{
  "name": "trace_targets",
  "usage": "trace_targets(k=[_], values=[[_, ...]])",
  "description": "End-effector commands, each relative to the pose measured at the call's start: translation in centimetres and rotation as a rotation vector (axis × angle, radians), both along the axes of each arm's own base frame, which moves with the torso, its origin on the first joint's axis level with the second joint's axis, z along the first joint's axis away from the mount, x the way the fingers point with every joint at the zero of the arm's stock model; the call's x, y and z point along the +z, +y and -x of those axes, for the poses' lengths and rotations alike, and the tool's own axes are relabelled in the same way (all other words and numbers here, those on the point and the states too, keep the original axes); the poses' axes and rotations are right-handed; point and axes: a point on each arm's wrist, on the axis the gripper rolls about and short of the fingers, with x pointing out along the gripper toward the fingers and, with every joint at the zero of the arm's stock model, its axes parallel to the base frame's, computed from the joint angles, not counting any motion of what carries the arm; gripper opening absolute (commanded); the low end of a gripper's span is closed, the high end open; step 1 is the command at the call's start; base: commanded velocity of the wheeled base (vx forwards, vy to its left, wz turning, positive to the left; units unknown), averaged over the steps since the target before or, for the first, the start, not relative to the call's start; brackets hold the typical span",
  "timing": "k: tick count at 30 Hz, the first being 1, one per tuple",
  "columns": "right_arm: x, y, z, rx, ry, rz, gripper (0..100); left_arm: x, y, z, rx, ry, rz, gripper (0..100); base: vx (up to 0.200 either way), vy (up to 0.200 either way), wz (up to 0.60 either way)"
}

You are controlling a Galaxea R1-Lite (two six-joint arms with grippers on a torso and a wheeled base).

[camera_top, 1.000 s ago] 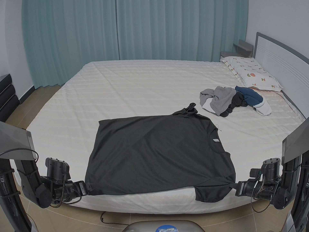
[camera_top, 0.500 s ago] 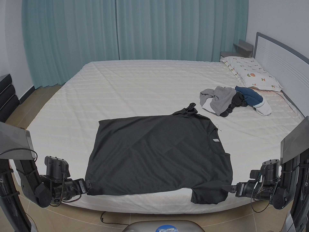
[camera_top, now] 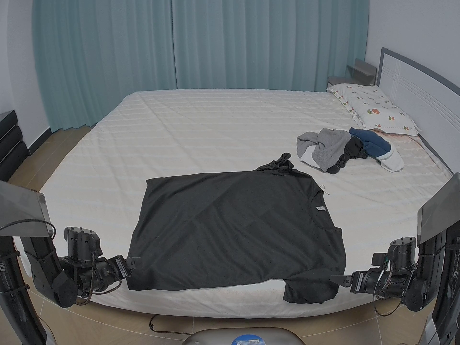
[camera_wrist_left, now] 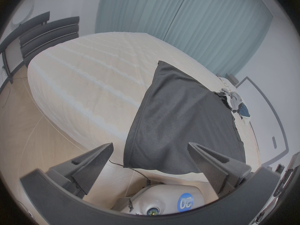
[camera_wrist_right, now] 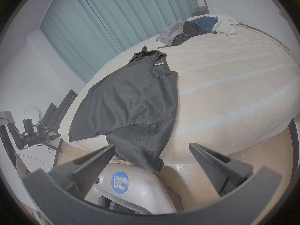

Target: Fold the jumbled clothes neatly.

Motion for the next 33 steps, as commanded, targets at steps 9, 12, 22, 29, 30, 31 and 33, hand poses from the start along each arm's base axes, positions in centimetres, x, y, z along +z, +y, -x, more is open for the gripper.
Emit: trace_targets(k=[9,12,22,29,30,31,33], values=[[0.2,0.0,0.0,-0.028,-0.002,-0.03,100,0.0,0.0,-0.4,0.005,-0.009,0.01,100,0.0,0.156,0.0],[0.3,0.0,0.0,-0.027,-0.004,-0.031,100,-0.1,-0.1,-0.4,0.003,-0.007,0.011,100,0.0,0.0,0.0],[1.4,0.3,-0.7,-0.043,-0.066,-0.063,100,0.5,-0.3,-1.0,0.009,-0.043,0.029,100,0.12,0.0,0.0],[1.4,0.3,-0.8,-0.043,-0.066,-0.067,100,0.8,-0.5,-2.1,0.053,-0.072,0.082,100,0.2,0.0,0.0],[1.4,0.3,-0.8,-0.043,-0.066,-0.067,100,0.8,-0.5,-2.1,0.053,-0.072,0.082,100,0.2,0.0,0.0],[1.4,0.2,-0.8,-0.044,-0.065,-0.07,100,0.8,-0.5,-2.3,0.056,-0.079,0.087,100,0.2,0.0,0.0],[1.3,0.2,-1.0,-0.054,-0.062,-0.08,100,1.0,-0.5,-2.4,0.063,-0.088,0.098,100,0.0,0.0,0.0]])
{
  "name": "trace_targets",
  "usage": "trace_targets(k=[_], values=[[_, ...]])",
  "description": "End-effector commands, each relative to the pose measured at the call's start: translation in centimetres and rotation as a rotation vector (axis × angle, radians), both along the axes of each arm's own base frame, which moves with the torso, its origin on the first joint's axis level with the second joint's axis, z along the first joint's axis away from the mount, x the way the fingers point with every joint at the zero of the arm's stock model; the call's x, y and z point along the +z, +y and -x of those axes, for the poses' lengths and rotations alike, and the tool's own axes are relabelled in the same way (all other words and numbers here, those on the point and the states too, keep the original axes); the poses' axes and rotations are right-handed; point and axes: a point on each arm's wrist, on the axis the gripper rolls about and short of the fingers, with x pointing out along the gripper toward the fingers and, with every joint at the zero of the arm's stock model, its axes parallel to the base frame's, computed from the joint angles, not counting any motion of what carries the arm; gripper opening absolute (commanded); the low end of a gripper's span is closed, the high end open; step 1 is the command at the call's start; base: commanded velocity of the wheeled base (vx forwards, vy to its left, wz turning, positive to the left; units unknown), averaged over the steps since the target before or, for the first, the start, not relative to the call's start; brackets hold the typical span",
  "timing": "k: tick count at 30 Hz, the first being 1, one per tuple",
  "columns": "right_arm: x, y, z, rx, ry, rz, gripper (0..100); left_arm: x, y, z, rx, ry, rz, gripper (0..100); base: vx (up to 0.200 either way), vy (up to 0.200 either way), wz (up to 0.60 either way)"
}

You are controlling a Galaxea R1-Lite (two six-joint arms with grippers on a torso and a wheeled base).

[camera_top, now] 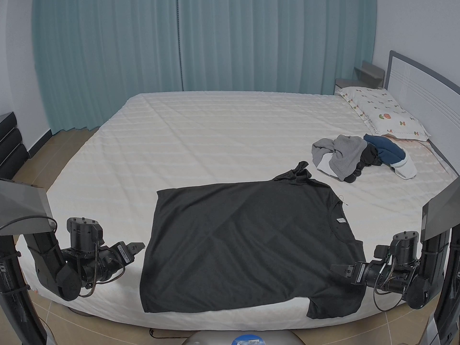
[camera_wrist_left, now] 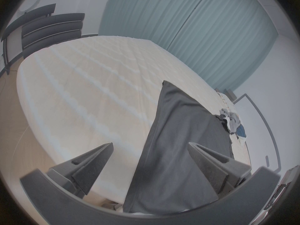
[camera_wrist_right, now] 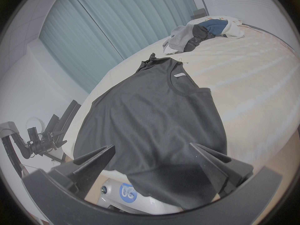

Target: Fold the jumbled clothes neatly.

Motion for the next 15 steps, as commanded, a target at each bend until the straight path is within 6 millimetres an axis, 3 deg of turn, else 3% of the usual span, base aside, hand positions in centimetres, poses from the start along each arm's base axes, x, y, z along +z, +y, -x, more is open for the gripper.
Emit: trace_targets(k=[1,4,11,15], values=[[0.0,0.0,-0.4,-0.017,-0.008,-0.025,100,0.3,0.0,-0.3,0.012,-0.016,0.018,100,0.0,0.0,0.0],[0.1,0.1,-0.5,-0.03,-0.004,-0.048,100,0.4,-0.1,-0.5,0.018,-0.024,0.027,100,0.0,0.0,0.0],[0.1,0.4,-1.6,-0.111,0.016,-0.18,100,2.9,-0.2,-5.4,0.049,-0.177,0.073,100,0.0,0.0,0.0],[0.0,0.5,-2.0,-0.158,0.034,-0.25,100,2.7,-0.4,-9.0,0.048,-0.174,0.078,100,0.0,0.0,0.0]])
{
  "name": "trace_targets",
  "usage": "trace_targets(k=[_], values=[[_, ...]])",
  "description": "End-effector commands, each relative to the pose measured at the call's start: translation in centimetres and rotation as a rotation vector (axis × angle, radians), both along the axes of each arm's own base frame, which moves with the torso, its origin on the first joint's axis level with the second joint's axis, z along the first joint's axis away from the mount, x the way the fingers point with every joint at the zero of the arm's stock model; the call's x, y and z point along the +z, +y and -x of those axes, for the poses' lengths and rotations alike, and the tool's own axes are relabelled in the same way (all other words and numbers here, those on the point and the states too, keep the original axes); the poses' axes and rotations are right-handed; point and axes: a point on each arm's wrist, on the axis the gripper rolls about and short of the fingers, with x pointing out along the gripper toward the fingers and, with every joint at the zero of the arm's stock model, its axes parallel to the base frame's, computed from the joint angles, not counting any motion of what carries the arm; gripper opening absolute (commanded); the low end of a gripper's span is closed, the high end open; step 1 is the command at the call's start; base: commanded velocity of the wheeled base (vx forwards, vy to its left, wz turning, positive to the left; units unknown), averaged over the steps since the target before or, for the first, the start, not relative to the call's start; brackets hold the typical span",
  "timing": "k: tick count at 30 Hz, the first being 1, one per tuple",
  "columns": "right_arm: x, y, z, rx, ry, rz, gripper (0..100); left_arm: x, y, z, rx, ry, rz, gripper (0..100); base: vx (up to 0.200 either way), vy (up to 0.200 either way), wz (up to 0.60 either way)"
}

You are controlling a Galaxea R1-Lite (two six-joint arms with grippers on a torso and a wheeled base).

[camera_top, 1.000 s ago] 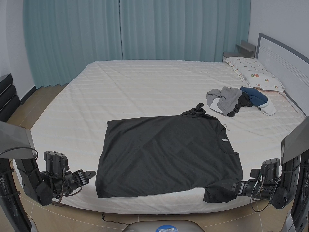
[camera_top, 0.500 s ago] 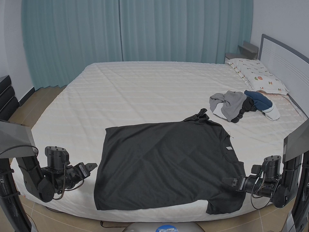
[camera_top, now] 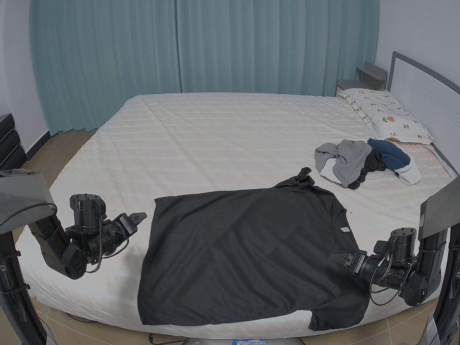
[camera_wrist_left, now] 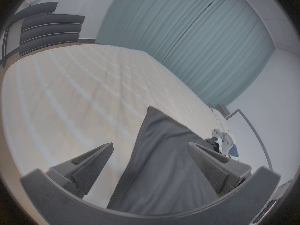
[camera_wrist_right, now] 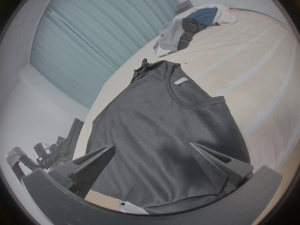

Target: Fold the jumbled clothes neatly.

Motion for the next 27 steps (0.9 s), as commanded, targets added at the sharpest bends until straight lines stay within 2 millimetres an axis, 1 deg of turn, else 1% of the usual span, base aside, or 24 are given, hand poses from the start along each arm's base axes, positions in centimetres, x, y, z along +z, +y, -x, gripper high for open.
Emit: trace_targets(k=[1,2,3,6,7,8,9,10,11,12,13,14,15,17,19,20,21,23,25,27], values=[[-0.1,0.2,-0.9,-0.057,0.009,-0.096,100,0.3,-0.1,-5.5,0.013,-0.034,0.015,100,0.0,0.0,0.0],[-0.1,0.2,-0.9,-0.057,0.009,-0.096,100,0.3,-0.1,-5.5,0.013,-0.034,0.015,100,0.0,0.0,0.0],[-0.1,0.2,-1.2,-0.073,0.012,-0.122,100,-0.1,-0.1,-7.3,0.012,-0.017,0.015,100,0.0,0.0,0.0],[-0.5,0.2,-1.3,-0.085,0.032,-0.141,100,-1.9,-0.3,-10.3,0.014,0.009,0.013,100,0.0,0.0,0.0],[-0.5,0.2,-1.3,-0.086,0.036,-0.142,100,-2.1,-0.4,-10.6,0.014,0.009,0.013,100,0.0,0.0,0.0],[-0.8,0.3,-1.4,-0.087,0.041,-0.144,100,-2.9,-0.5,-12.2,0.013,-0.003,0.014,100,0.0,0.0,0.0],[-0.9,0.3,-1.6,-0.084,0.04,-0.146,100,-3.2,-0.6,-13.2,0.013,-0.019,0.015,100,0.0,0.0,0.0],[-1.0,0.3,-1.7,-0.084,0.041,-0.147,100,-3.2,-0.7,-13.8,0.013,-0.028,0.016,100,0.0,0.0,0.0],[-1.0,0.3,-1.7,-0.084,0.041,-0.147,100,-3.2,-0.7,-13.8,0.013,-0.028,0.016,100,0.0,0.0,0.0],[-1.2,0.2,-1.9,-0.094,0.045,-0.158,100,-2.9,-0.9,-15.7,0.013,-0.057,0.018,100,0.0,0.0,0.0],[-1.2,0.2,-1.9,-0.094,0.045,-0.158,100,-2.9,-0.9,-15.8,0.013,-0.057,0.018,100,0.0,0.0,0.0],[-1.3,0.1,-2.1,-0.108,0.053,-0.173,100,-2.7,-1.4,-16.8,0.013,-0.029,0.027,100,0.0,0.0,0.0],[-1.3,0.1,-2.1,-0.11,0.053,-0.176,100,-2.6,-1.4,-16.9,0.014,-0.027,0.028,100,0.0,0.0,0.0],[-1.4,0.1,-2.3,-0.122,0.06,-0.195,100,-2.9,-1.6,-17.9,0.041,-0.008,0.057,100,0.0,0.0,0.0],[-1.9,0.1,-2.3,-0.131,0.082,-0.21,100,-3.8,-1.6,-19.0,0.065,-0.026,0.063,100,0.0,0.0,0.0],[-1.9,0.1,-2.3,-0.131,0.082,-0.21,100,-3.8,-1.6,-19.0,0.065,-0.026,0.063,100,0.0,0.0,0.0],[-2.5,0.1,-2.4,-0.133,0.101,-0.212,100,-4.6,-1.3,-19.2,0.095,-0.023,0.045,100,0.0,0.0,0.0],[-2.9,0.2,-2.7,-0.132,0.104,-0.212,100,-5.0,-1.3,-19.1,0.096,-0.01,0.05,100,0.0,0.0,0.0],[-3.0,0.2,-2.8,-0.131,0.105,-0.213,100,-5.7,-1.6,-19.2,0.087,-0.007,0.046,100,0.0,0.0,0.0],[-3.0,0.2,-2.7,-0.131,0.107,-0.213,100,-5.7,-1.7,-19.3,0.086,-0.01,0.046,100,0.0,0.0,0.0]])
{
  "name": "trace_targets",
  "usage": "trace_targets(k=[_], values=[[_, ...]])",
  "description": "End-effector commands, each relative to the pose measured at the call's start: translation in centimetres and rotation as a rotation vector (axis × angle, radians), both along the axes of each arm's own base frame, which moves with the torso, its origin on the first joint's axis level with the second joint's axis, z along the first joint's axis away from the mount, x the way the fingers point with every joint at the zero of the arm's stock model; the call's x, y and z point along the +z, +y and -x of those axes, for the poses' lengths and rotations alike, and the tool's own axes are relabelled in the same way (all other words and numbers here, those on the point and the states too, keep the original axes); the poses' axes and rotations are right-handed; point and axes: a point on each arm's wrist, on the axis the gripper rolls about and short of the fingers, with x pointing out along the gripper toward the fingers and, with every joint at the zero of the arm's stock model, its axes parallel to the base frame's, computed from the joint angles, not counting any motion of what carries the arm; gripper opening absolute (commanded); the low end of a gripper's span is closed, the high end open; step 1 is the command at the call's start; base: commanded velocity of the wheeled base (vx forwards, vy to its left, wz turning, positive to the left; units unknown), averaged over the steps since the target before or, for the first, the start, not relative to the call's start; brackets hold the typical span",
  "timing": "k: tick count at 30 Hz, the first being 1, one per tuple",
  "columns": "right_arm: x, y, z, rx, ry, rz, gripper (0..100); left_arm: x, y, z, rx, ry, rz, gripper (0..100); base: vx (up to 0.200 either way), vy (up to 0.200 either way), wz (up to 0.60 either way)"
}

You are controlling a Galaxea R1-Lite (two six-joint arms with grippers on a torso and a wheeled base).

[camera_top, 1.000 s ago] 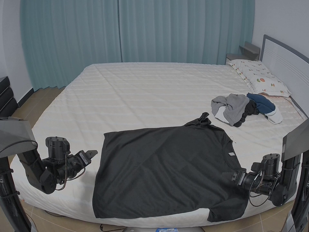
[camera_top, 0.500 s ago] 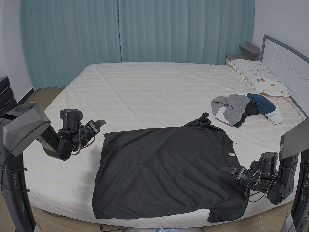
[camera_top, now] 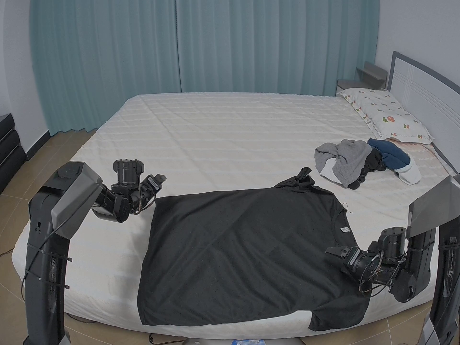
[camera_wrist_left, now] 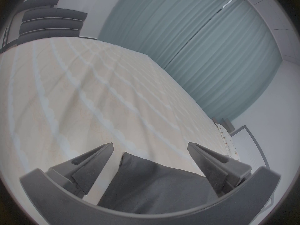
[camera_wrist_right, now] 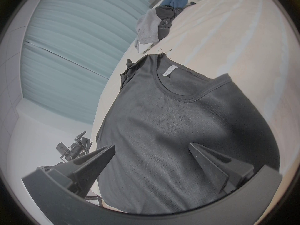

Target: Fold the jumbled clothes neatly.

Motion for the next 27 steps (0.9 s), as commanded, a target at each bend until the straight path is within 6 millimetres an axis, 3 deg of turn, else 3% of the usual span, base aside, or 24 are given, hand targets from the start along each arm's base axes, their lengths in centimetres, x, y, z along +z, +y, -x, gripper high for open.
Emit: trace_targets(k=[1,17,18,27], values=[[-0.8,0.0,-0.1,-0.004,0.02,-0.001,100,-3.0,-0.4,-0.6,-0.003,0.037,-0.004,100,0.0,0.0,0.0],[-1.0,0.2,-0.1,0.001,0.024,0.004,100,-3.9,-1.0,-0.9,-0.01,0.044,-0.003,100,0.0,0.0,0.0],[-1.0,0.2,-0.1,0.0,0.024,0.003,100,-3.9,-1.0,-1.0,-0.011,0.041,-0.002,0,0.0,0.0,0.0],[-0.9,0.2,-0.1,0.0,0.022,0.001,100,-4.0,-0.7,-2.2,0.041,-0.003,-0.02,0,0.0,0.0,0.0]])
